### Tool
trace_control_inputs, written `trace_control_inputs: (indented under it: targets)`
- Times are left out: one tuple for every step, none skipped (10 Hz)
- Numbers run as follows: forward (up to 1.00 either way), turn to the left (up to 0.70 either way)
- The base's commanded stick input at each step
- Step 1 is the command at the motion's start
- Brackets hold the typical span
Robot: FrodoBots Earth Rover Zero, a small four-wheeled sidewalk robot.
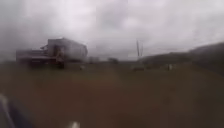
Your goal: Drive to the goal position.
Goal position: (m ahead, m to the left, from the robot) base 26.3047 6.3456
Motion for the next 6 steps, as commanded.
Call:
trace_control_inputs:
  targets:
    - [0.70, 0.00]
    - [0.70, 0.00]
    - [0.70, 0.00]
    - [0.70, 0.00]
    - [0.70, 0.00]
    - [0.70, 0.00]
